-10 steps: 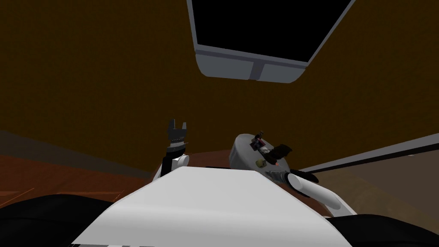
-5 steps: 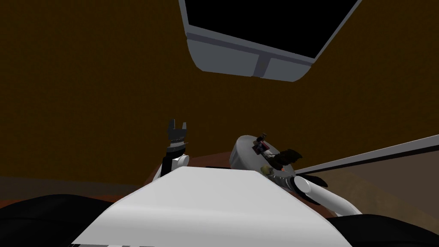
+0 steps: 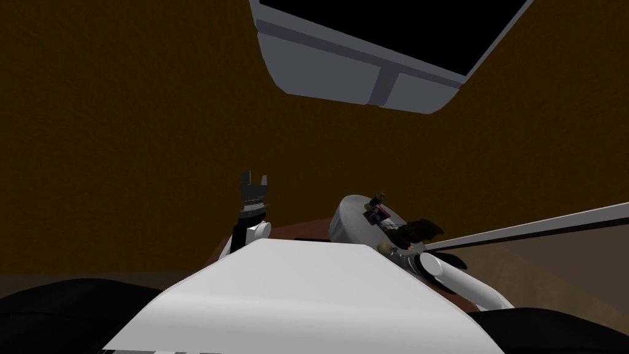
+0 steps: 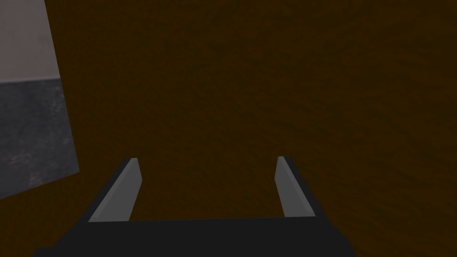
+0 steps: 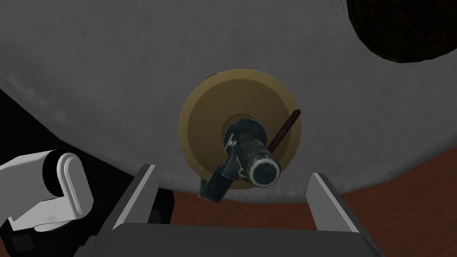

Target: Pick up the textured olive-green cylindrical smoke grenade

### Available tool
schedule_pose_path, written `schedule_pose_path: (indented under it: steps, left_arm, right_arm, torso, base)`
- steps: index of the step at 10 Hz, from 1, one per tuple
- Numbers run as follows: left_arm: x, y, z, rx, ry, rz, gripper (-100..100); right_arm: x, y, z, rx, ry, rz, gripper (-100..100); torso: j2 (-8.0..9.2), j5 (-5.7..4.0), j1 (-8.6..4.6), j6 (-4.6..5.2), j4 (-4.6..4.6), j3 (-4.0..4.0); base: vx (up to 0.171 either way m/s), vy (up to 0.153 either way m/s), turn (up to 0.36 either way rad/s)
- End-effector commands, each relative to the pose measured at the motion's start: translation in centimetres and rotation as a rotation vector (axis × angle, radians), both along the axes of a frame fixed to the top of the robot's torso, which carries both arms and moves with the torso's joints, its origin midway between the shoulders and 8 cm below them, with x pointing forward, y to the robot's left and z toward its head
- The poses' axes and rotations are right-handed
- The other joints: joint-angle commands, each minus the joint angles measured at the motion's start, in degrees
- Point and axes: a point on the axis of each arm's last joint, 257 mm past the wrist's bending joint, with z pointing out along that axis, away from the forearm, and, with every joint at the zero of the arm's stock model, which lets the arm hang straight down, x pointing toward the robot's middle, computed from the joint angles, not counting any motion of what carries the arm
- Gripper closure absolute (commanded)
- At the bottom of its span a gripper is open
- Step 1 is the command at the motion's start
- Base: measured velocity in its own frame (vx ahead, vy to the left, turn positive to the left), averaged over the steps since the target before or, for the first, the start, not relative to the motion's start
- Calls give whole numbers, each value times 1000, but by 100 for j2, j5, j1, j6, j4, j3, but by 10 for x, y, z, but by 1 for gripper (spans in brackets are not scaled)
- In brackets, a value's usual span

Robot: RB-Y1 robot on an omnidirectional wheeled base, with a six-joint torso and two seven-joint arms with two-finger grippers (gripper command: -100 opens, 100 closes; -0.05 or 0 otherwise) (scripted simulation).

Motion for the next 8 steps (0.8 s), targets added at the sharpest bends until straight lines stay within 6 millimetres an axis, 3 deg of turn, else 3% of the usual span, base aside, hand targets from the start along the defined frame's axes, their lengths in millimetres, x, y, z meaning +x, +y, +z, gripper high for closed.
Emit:
schedule_pose_path:
  steps: [1,2,3,7,8]
  left_arm:
    - [0,0,0,0,0,0,0]
    - [0,0,0,0,0,0,0]
    - [0,0,0,0,0,0,0]
    - [0,0,0,0,0,0,0]
    - [0,0,0,0,0,0,0]
  right_arm:
    - [1,1,-9,-4,-6,4,-100]
    - [0,1,-6,-2,-3,2,-100]
    - [1,1,-6,-3,-4,3,100]
    - [1,1,-7,-2,-4,2,100]
    - [0,1,-7,-2,-4,2,0]
  torso:
    - [0,0,0,0,0,0]
    - [1,0,0,0,0,1]
    - [4,1,1,0,1,2]
    - [6,2,0,-2,1,4]
    - [7,2,0,-2,2,4]
  base:
    - [14,-7,-14]
    - [6,-2,-1]
    - [0,0,0]
    - [0,0,0]
    - [0,0,0]
